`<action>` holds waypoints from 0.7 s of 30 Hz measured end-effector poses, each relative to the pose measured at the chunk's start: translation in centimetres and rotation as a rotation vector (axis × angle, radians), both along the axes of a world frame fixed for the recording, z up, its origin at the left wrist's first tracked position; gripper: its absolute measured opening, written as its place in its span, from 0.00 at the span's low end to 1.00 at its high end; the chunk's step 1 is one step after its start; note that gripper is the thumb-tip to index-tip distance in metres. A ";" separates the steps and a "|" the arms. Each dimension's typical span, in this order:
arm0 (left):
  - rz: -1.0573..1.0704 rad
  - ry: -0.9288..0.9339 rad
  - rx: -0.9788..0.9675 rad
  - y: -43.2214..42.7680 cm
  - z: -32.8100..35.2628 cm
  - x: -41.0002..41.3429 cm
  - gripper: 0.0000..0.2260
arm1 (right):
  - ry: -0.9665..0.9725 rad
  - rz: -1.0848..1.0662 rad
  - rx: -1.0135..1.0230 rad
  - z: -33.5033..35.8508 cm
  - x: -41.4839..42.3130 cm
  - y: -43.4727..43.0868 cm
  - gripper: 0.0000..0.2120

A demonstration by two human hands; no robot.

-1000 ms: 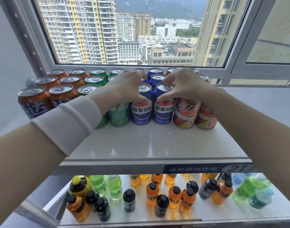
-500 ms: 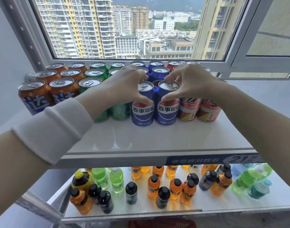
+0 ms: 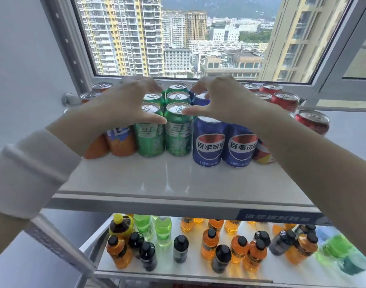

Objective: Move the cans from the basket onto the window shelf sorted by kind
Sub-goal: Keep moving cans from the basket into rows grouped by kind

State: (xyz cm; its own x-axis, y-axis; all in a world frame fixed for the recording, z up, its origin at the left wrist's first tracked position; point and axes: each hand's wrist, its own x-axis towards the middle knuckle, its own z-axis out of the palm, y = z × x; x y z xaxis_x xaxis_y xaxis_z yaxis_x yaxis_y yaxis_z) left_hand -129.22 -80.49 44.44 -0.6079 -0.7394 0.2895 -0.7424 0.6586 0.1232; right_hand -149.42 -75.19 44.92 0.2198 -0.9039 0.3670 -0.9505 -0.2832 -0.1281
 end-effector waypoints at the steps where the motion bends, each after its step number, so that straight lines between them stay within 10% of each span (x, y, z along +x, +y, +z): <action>1: 0.037 -0.027 0.004 -0.3 -0.5 0.6 0.33 | 0.025 -0.010 0.034 -0.3 0.7 -0.6 0.33; 21: -0.083 0.097 0.124 -1.4 -1.6 2.9 0.30 | -0.084 -0.063 0.094 -1.5 3.4 -1.6 0.37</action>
